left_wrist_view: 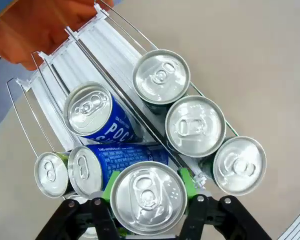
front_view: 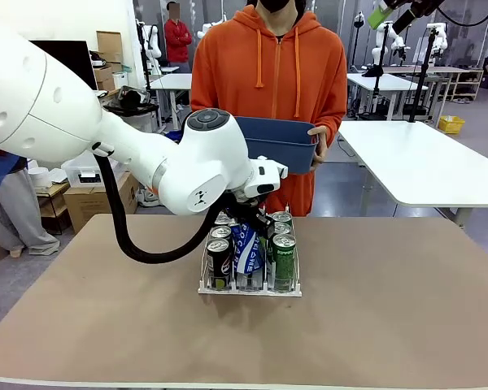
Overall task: Fill the beverage cans into the dispenser.
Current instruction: Place the picked Ionic drink in the line of the Automatic Can Dispenser with the same cans.
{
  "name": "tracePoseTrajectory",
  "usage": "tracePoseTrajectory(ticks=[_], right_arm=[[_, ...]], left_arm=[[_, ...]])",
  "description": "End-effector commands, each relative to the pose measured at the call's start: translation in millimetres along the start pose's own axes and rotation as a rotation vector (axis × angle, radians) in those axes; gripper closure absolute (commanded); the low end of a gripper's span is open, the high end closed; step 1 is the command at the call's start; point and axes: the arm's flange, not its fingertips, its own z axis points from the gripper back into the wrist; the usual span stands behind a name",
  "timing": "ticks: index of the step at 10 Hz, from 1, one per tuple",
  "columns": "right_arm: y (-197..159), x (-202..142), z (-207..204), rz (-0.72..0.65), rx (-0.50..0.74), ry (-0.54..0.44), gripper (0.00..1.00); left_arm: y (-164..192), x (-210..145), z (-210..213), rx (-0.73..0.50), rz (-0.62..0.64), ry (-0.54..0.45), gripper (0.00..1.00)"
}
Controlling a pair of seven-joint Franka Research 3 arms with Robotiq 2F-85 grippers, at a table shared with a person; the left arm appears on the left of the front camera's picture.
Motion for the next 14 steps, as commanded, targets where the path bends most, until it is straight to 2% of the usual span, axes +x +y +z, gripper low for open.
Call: tracePoseTrajectory(ticks=[1, 6, 9, 14], right_arm=[[0, -1, 1, 0.001, 0.001, 0.002, 0.0], [0, -1, 1, 0.001, 0.001, 0.002, 0.0], [0, -1, 1, 0.001, 0.001, 0.002, 0.0], [0, -1, 1, 0.001, 0.001, 0.002, 0.0]], left_arm=[[22, -1, -9, 0.092, -0.001, -0.034, 0.43], [8, -13, -9, -0.012, 0.059, -0.066, 0.43], [5, -22, 7, 0.011, 0.104, -0.093, 0.43], [-11, -44, 8, 0.005, 0.116, -0.053, 0.43]])
